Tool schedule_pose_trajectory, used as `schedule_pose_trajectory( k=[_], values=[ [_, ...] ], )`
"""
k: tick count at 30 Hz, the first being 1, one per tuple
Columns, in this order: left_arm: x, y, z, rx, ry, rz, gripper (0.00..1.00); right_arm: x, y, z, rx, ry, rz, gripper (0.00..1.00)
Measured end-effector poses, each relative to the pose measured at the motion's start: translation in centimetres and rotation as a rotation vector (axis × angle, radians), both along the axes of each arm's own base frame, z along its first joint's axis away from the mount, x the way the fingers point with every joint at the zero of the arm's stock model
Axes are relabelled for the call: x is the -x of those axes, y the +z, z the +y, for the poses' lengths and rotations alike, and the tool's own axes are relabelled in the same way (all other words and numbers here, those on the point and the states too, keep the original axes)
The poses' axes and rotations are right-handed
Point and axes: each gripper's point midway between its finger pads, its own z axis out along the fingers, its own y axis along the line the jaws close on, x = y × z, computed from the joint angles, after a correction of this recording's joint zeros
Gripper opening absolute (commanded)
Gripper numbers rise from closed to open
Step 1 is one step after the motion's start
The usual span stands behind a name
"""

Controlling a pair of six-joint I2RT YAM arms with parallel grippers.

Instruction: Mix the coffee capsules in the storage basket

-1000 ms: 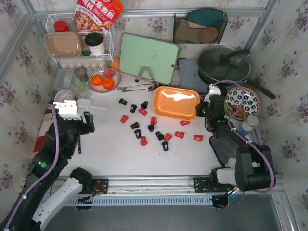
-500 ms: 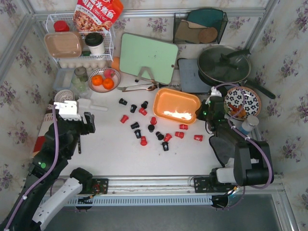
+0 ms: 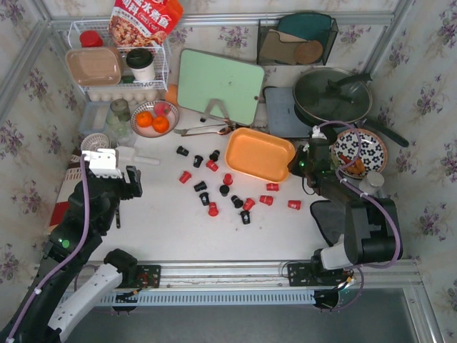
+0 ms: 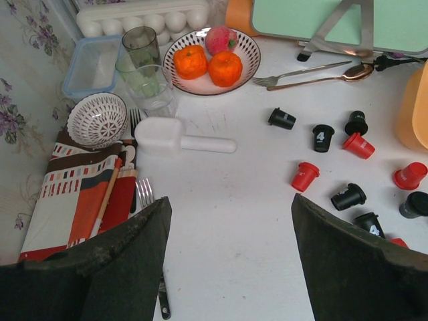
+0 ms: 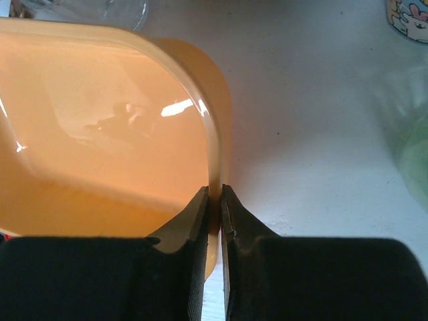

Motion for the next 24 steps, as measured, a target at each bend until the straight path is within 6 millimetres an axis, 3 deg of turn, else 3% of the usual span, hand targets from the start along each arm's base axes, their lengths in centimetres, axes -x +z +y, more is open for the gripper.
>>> schedule_pose_trajectory(
  k=[4, 8, 13, 19, 24],
  values=[
    [0.0, 0.0, 0.0, 0.0, 0.0, 0.0, 0.75, 0.2, -0.6, -0.4, 0.009, -0.02, 0.028, 0.2],
    [0.0, 0.1, 0.0, 0.001, 0.0, -0.002, 0.75, 0.6, -0.9, -0.7, 0.02, -0.032, 0.049, 0.11],
    [0.0, 0.0, 0.0, 0.0, 0.0, -0.001, 0.75, 0.8, -0.3, -0.7, 0.029, -0.023, 0.031, 0.32],
    [0.0, -0.1, 0.0, -0.001, 0.0, 0.002, 0.75, 0.9, 0.0, -1.4, 0.049, -0.053, 0.017, 0.36],
    [0.0, -0.1, 0.0, -0.001, 0.0, 0.002, 0.75, 1.6, -0.1, -2.3, 0.057, -0.107, 0.015, 0.46]
  ],
)
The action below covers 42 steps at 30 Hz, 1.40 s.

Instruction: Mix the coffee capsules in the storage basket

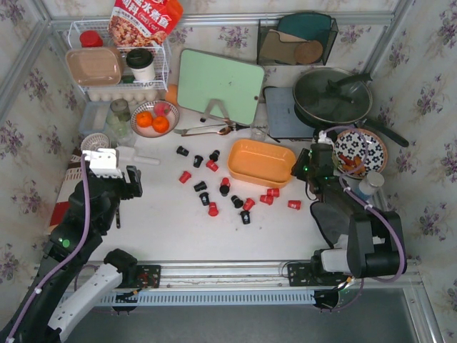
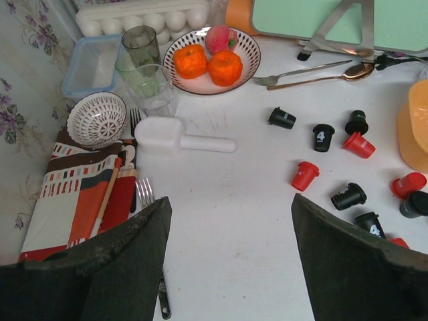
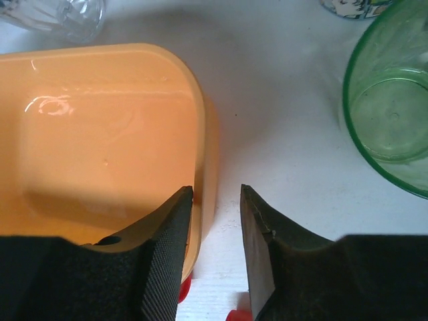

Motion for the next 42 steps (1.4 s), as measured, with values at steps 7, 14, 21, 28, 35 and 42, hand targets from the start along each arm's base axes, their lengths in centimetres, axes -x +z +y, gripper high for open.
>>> schedule_pose_trajectory(
  k=[7, 14, 21, 28, 35, 42],
  values=[
    [-0.1, -0.1, -0.1, -0.003, -0.001, 0.006, 0.75, 0.2, 2.2, -0.8, 0.012, -0.048, -0.07, 0.54],
    [-0.1, -0.2, -0.2, -0.002, -0.007, 0.008, 0.75, 2.3, 3.9, -1.7, 0.042, -0.066, -0.11, 0.64],
    [0.0, -0.1, -0.2, 0.001, -0.011, 0.004, 0.75, 5.5, 3.7, -2.4, 0.062, -0.084, -0.09, 0.76],
    [0.2, 0.2, -0.3, 0.011, -0.025, -0.007, 0.75, 8.2, 0.7, -2.4, 0.063, -0.076, 0.026, 0.72],
    [0.5, 0.5, -0.5, 0.021, -0.04, -0.019, 0.75, 9.5, -2.3, -1.1, 0.005, -0.055, 0.144, 0.68],
    [0.8, 0.8, -0.5, 0.031, -0.05, -0.032, 0.75, 10.9, -4.4, 0.2, -0.034, -0.045, 0.232, 0.69]
  ],
)
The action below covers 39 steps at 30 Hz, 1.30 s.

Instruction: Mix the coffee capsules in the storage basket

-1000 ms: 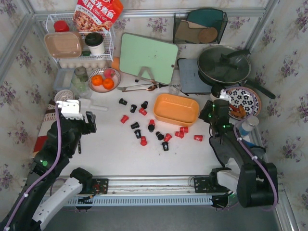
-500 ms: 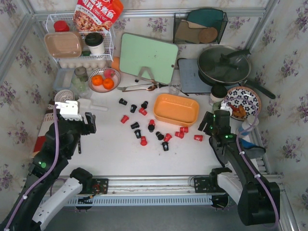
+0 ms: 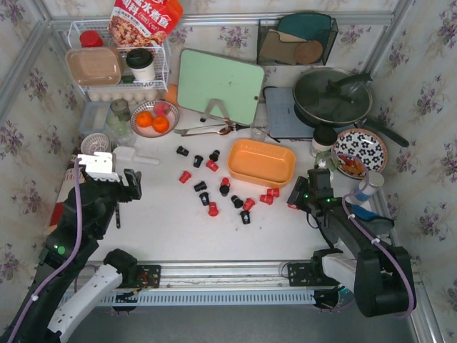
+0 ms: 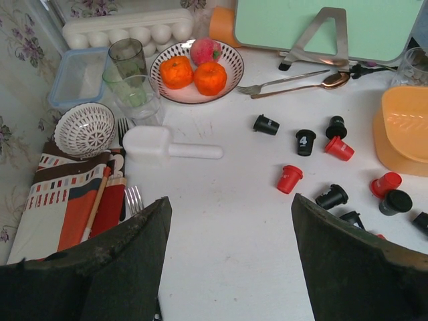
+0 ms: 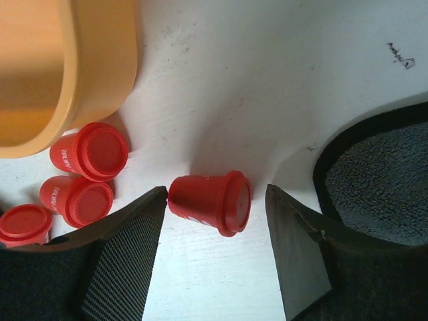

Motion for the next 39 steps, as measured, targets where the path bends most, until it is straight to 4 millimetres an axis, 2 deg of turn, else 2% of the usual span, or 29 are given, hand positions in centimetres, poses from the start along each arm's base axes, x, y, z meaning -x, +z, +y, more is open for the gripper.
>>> schedule_pose_trajectory(
  k=[5, 10, 16, 20, 24, 27, 32, 35, 37, 39],
  values=[
    [0.3, 0.3, 0.1, 0.009, -0.002, -0.014, 0.75, 0.2, -0.7, 0.7, 0.001, 0.011, 0.035, 0.69],
    [0.6, 0.7, 0.2, 0.018, -0.008, -0.03, 0.76, 0.0, -1.0, 1.1, 0.018, 0.02, 0.053, 0.65],
    [1.0, 0.9, 0.4, 0.029, -0.008, -0.049, 0.79, -0.1, -1.0, 1.3, 0.034, 0.013, 0.06, 0.4],
    [1.2, 0.8, 0.5, 0.032, -0.008, -0.055, 0.8, -0.3, -0.7, 1.1, 0.04, 0.004, 0.047, 0.36],
    [1.2, 1.0, 0.6, 0.037, -0.005, -0.066, 0.8, -0.8, 0.5, 1.0, 0.052, -0.005, 0.013, 0.35],
    [1.2, 1.3, 0.6, 0.044, -0.004, -0.077, 0.8, -1.7, 2.5, 0.9, 0.062, -0.01, -0.03, 0.35],
    [1.1, 1.3, 0.5, 0.042, -0.004, -0.074, 0.8, -4.3, 8.0, 1.0, 0.078, -0.015, -0.173, 0.36],
    [1.0, 1.1, 0.5, 0.04, -0.004, -0.07, 0.8, -5.5, 10.7, 1.6, 0.094, 0.004, -0.242, 0.37],
    [1.0, 1.0, 0.5, 0.038, -0.004, -0.066, 0.8, -6.2, 11.8, 2.4, 0.108, 0.032, -0.273, 0.38],
    [0.9, 0.9, 0.4, 0.035, -0.004, -0.062, 0.8, -6.9, 12.0, 3.3, 0.126, 0.06, -0.284, 0.39]
  ],
)
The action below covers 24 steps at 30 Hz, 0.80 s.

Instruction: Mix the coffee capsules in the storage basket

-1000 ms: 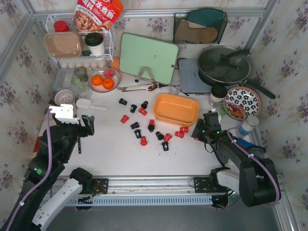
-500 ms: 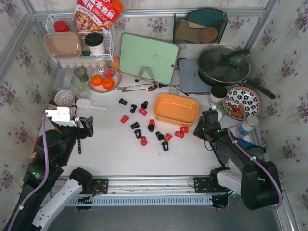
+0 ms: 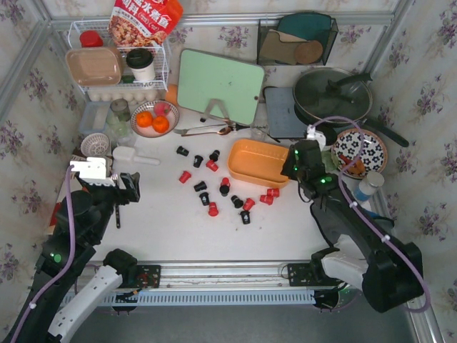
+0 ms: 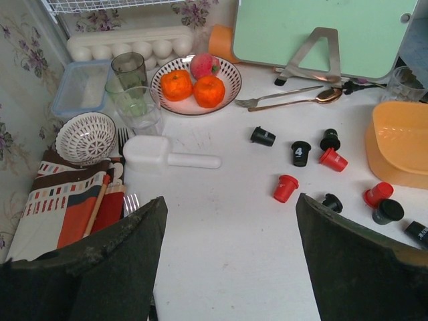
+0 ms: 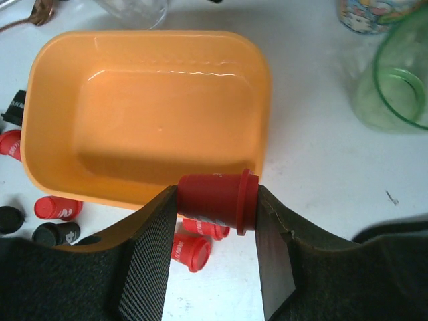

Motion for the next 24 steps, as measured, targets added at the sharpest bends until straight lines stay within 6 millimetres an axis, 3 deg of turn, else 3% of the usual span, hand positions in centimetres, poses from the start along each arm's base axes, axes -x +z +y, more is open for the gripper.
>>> schedule_pose_trajectory(
  k=[9, 15, 24],
  values=[
    [-0.3, -0.5, -0.2, -0.015, -0.001, 0.018, 0.8, -1.7, -3.9, 2.7, 0.066, 0.081, 0.079, 0.43],
    [-0.5, -0.8, -0.3, -0.022, -0.004, 0.03, 0.8, -2.3, -5.6, 3.2, 0.079, 0.091, 0.113, 0.52],
    [-0.5, -0.8, -0.5, -0.022, -0.012, 0.032, 0.8, -2.6, -6.2, 3.3, 0.098, 0.097, 0.144, 0.65]
  ],
)
